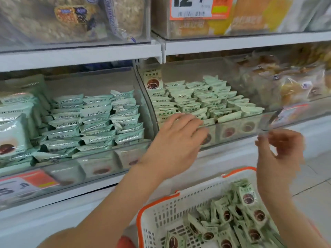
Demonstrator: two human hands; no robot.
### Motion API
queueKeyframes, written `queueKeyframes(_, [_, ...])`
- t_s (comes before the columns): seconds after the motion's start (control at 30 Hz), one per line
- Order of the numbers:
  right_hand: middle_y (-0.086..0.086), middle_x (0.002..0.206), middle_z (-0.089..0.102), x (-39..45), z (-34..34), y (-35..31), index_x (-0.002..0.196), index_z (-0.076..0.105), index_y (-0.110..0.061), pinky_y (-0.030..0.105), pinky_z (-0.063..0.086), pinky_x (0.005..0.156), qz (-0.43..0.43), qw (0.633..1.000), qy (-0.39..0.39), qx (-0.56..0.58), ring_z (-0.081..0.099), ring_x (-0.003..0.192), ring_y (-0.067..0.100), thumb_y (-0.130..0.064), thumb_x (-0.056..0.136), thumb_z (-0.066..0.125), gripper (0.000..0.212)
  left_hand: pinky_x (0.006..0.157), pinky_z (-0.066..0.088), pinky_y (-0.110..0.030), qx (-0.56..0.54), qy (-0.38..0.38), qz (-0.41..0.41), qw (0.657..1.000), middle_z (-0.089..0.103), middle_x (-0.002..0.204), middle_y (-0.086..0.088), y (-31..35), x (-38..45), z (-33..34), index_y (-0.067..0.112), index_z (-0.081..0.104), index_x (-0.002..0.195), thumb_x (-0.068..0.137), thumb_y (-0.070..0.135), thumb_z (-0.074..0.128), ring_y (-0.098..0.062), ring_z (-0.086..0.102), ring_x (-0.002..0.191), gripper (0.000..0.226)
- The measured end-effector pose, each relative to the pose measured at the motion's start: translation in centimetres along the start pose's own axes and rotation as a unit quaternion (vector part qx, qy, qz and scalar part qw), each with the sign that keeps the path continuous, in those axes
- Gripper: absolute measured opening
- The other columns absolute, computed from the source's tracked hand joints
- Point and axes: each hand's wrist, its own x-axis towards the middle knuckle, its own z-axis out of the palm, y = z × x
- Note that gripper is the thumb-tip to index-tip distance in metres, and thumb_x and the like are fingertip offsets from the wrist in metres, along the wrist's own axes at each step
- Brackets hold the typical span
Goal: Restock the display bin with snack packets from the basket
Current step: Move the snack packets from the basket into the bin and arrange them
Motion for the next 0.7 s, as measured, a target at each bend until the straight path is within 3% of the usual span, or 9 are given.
queueKeyframes(0.1, [-0.007,0.086,0.055,-3.7,-5.4,3.9,0.083,0.046,-0.035,0.030,0.051,0.072,0.101,0.991,0.046,-0.070,0.058,0.076,0.010,-0.012,0.089,0.061,0.027,0.096,0.035,-0.037,-0.038,0.031,0.024,0.998,0.064,0.104,-0.006,4.0,-0.7,0.5,0.010,0.065,0.103,0.076,0.016,0.064,-0.028,0.055,0.106,0.028])
queueKeyframes(0.17, [0.007,0.092,0.060,-7.0,-7.8,7.4,0.085,0.046,-0.031,0.034,0.052,0.071,0.234,0.962,-0.047,-0.131,0.062,0.080,0.018,-0.011,0.090,0.061,0.025,0.088,0.040,-0.036,-0.075,-0.013,0.036,0.996,0.065,0.094,-0.005,6.4,-2.0,2.2,0.011,0.065,0.098,0.078,0.013,0.060,-0.027,0.058,0.096,0.021])
queueKeyframes(0.23, [0.014,0.096,0.060,-10.2,-9.5,10.7,0.094,0.050,-0.022,0.044,0.053,0.074,0.347,0.902,-0.155,-0.203,0.061,0.082,0.028,-0.012,0.090,0.061,0.016,0.084,0.039,-0.034,-0.109,-0.115,0.046,0.986,0.064,0.092,-0.004,8.5,-3.8,4.4,0.011,0.063,0.100,0.080,0.011,0.054,-0.025,0.057,0.091,0.022])
queueKeyframes(0.27, [0.012,0.095,0.059,-11.7,-10.1,12.1,0.101,0.051,-0.016,0.042,0.052,0.072,0.390,0.864,-0.205,-0.244,0.060,0.080,0.027,-0.013,0.090,0.061,0.016,0.085,0.037,-0.034,-0.126,-0.183,0.033,0.974,0.063,0.095,-0.005,9.4,-5.0,5.8,0.011,0.061,0.103,0.083,0.010,0.050,-0.025,0.056,0.094,0.023])
queueKeyframes(0.33, [0.007,0.090,0.057,-14.4,-10.8,14.4,0.112,0.049,-0.009,0.035,0.048,0.066,0.461,0.783,-0.298,-0.292,0.056,0.075,0.022,-0.015,0.090,0.062,0.027,0.087,0.035,-0.035,-0.176,-0.318,-0.047,0.930,0.060,0.107,-0.006,11.2,-7.7,8.4,0.011,0.056,0.111,0.090,0.007,0.044,-0.025,0.050,0.103,0.025])
queueKeyframes(0.43, [0.000,0.089,0.050,-18.1,-11.6,16.5,0.115,0.043,-0.013,0.023,0.045,0.057,0.503,0.657,-0.458,-0.325,0.051,0.069,0.014,-0.025,0.089,0.064,0.036,0.083,0.042,-0.032,-0.245,-0.435,-0.220,0.838,0.058,0.113,-0.006,13.4,-13.7,12.9,0.014,0.054,0.114,0.092,0.013,0.045,-0.023,0.051,0.104,0.023])
queueKeyframes(0.53, [0.004,0.105,0.051,-21.0,-12.1,18.4,0.126,0.036,-0.015,0.027,0.047,0.063,0.490,0.564,-0.561,-0.358,0.055,0.078,0.016,-0.027,0.088,0.064,0.048,0.078,0.047,-0.029,-0.274,-0.531,-0.317,0.737,0.058,0.111,-0.007,14.5,-19.1,16.1,0.014,0.054,0.114,0.092,0.021,0.052,-0.023,0.057,0.100,0.023])
queueKeyframes(0.6, [0.009,0.128,0.046,-22.7,-12.2,19.7,0.134,0.032,-0.016,0.034,0.052,0.076,0.483,0.557,-0.572,-0.359,0.058,0.100,0.023,-0.024,0.086,0.066,0.060,0.074,0.044,-0.027,-0.261,-0.573,-0.359,0.689,0.059,0.111,-0.007,14.3,-21.7,17.9,0.013,0.053,0.114,0.091,0.024,0.055,-0.023,0.058,0.099,0.025])
queueKeyframes(0.7, [0.011,0.138,0.037,-24.5,-11.2,21.3,0.141,0.024,-0.019,0.029,0.047,0.078,0.450,0.599,-0.548,-0.372,0.052,0.112,0.024,-0.025,0.085,0.069,0.072,0.088,0.049,-0.031,-0.233,-0.596,-0.403,0.654,0.057,0.124,-0.005,13.5,-24.4,20.3,0.018,0.046,0.132,0.087,0.031,0.062,-0.022,0.057,0.107,0.049])
